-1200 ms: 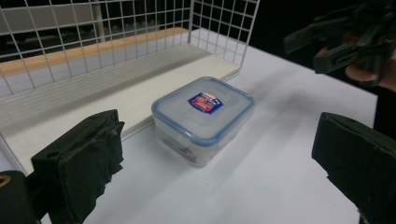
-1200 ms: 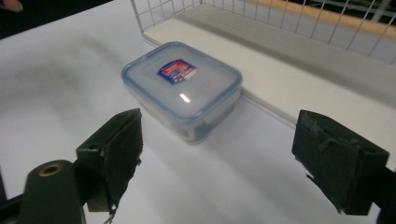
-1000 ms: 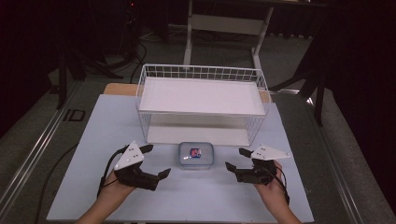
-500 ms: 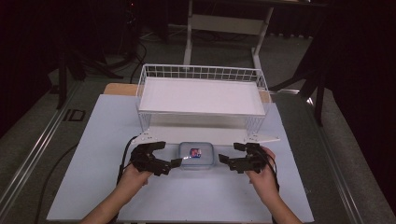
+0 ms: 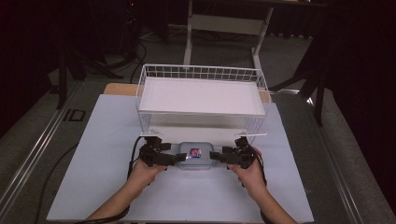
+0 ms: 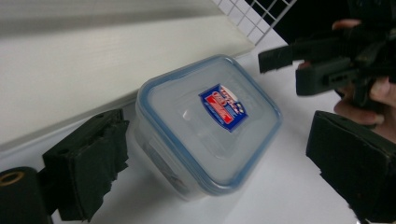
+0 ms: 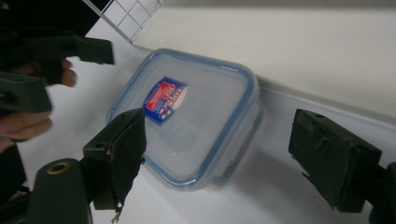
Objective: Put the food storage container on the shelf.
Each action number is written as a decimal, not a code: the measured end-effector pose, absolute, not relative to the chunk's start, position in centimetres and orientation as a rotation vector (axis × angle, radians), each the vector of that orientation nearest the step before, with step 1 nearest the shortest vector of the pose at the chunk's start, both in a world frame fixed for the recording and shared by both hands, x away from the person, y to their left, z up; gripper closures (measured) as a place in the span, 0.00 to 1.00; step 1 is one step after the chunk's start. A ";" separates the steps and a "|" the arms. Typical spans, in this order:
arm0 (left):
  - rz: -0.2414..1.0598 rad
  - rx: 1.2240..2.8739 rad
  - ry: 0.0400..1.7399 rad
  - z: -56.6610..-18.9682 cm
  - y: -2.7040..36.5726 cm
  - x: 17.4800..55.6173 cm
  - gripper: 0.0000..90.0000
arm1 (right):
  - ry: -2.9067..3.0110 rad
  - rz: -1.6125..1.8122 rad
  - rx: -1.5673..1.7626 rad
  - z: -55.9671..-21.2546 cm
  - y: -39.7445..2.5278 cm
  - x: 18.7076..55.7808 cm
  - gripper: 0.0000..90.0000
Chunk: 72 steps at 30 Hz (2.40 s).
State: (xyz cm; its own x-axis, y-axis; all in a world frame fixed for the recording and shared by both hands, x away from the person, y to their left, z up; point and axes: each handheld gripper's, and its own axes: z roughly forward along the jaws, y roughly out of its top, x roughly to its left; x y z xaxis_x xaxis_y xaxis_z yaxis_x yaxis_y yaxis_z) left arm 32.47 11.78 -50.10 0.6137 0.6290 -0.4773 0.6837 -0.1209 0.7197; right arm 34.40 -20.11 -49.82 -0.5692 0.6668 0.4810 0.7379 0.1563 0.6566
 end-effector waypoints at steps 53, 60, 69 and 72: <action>-0.075 1.857 1.235 -51.5 9.6 30.3 0.49 | -2.155 -1.275 -1.526 -51.4 -18.6 32.6 0.49; -0.022 1.864 1.241 -50.7 9.2 29.8 0.49 | -2.223 -1.307 -1.512 -50.3 -18.3 32.4 0.48; 0.095 1.792 1.163 -49.1 8.9 31.1 0.49 | -2.264 -1.443 -1.508 -48.1 -18.7 33.4 0.48; 0.124 1.765 1.157 -49.1 8.9 32.0 0.49 | -2.218 -1.463 -1.517 -48.3 -18.9 34.3 0.48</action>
